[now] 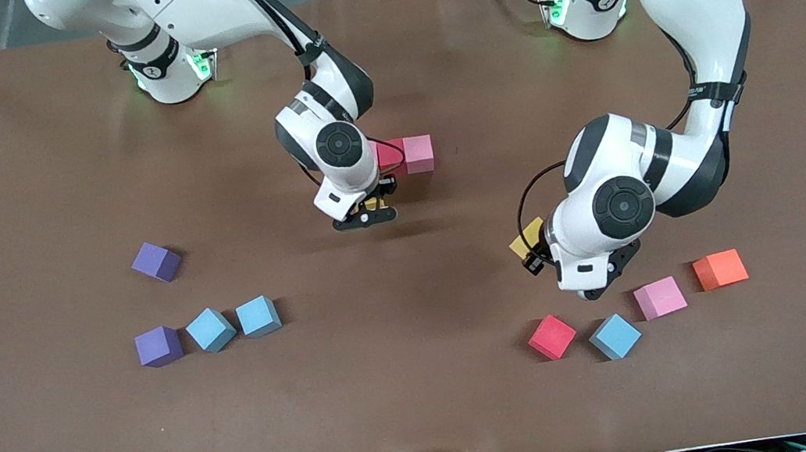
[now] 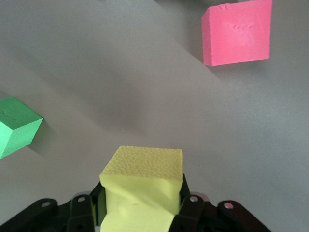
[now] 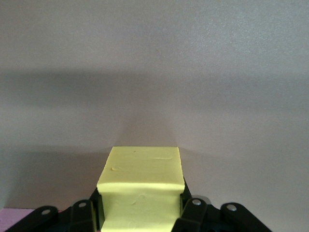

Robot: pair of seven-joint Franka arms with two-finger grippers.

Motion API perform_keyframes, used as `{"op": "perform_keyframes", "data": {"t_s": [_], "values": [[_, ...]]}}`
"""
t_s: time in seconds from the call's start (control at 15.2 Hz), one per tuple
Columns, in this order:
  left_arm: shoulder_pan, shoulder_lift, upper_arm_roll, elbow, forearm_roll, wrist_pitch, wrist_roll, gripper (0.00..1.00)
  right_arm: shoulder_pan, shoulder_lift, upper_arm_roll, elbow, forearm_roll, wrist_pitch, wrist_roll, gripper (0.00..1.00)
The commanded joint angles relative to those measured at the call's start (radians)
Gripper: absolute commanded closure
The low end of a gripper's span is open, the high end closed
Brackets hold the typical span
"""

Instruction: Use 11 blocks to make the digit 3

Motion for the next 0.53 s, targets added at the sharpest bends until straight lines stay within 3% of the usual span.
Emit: {"op": "perform_keyframes", "data": {"t_s": [0.0, 0.46], "values": [[0.003, -0.017, -0.002, -0.003, -0.012, -0.027, 0.021, 1.00, 0.024, 0.003, -0.006, -0.018, -0.007, -0.001, 0.023, 0.70], [0.000, -0.042, -0.004, -0.003, -0.015, -0.048, 0.007, 1.00, 0.028, -0.003, -0.006, -0.030, -0.009, -0.003, 0.023, 0.69]]}}
